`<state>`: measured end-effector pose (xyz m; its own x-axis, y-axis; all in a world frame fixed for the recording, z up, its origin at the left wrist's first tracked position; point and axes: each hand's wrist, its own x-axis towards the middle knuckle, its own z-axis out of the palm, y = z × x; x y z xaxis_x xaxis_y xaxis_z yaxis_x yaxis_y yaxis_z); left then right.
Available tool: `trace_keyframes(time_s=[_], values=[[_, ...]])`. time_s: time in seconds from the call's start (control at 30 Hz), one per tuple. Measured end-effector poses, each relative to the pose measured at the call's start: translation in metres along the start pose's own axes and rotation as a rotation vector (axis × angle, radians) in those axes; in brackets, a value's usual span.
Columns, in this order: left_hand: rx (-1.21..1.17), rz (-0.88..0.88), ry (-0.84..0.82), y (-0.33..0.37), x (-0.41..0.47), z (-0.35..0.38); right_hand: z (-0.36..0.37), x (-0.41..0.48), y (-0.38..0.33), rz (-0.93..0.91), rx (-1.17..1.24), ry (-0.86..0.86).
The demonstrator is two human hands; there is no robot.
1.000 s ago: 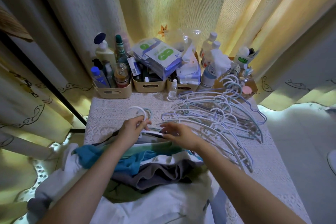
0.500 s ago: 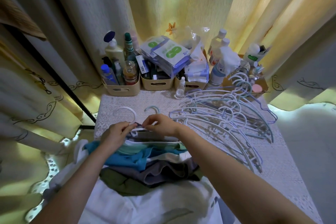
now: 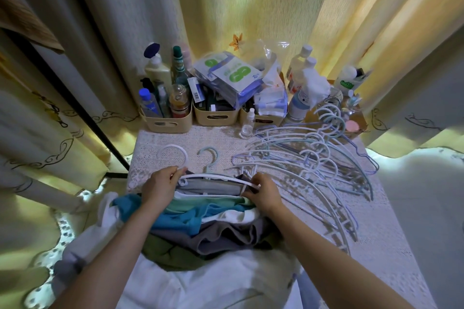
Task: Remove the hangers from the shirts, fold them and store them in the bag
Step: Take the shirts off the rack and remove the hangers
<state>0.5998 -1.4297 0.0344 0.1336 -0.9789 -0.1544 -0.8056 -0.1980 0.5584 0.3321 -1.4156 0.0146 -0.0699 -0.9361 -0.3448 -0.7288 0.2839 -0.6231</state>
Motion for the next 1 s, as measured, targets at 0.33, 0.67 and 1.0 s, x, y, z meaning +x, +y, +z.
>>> trace_keyframes(time_s=[0.33, 0.67, 1.0], values=[[-0.05, -0.017, 0.015, -0.002, 0.004, 0.002, 0.012, 0.0, 0.01, 0.362, 0.363, -0.03], [-0.241, 0.039, -0.095, -0.008, 0.006, -0.009, -0.015, -0.003, 0.018, 0.44, 0.533, -0.248], [-0.274, 0.32, -0.172, 0.063, 0.001, 0.007, -0.037, -0.013, -0.078, -0.395, -0.046, -0.326]])
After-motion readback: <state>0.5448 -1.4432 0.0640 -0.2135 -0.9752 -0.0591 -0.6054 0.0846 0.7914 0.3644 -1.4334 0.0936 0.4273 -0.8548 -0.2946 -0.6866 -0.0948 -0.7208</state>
